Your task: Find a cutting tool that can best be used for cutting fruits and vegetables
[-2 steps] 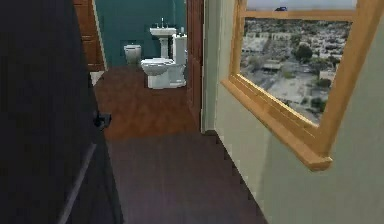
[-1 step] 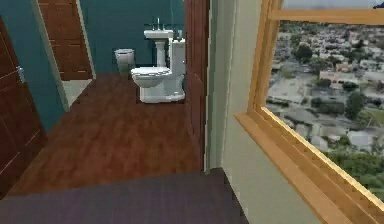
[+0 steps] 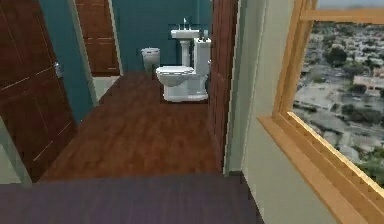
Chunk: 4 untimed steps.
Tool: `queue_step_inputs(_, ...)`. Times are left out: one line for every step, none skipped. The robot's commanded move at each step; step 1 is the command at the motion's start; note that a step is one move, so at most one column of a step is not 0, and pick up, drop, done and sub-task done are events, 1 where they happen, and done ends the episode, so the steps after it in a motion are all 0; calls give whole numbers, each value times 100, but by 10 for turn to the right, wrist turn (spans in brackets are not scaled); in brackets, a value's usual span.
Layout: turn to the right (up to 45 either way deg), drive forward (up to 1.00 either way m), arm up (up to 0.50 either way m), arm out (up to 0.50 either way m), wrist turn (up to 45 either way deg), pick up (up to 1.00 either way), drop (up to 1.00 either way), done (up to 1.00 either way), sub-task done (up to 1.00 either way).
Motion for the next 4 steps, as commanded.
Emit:
queue_step_inputs(0, 50, 0, 0, 0, 0, 0, 0, 0)
queue_step_inputs(-210, 0, 0, 0, 0, 0, 0, 0, 0)
queue_step_inputs(0, 100, 0, 0, 0, 0, 0, 0, 0)
queue_step_inputs(0, 100, 0, 0, 0, 0, 0, 0, 0)
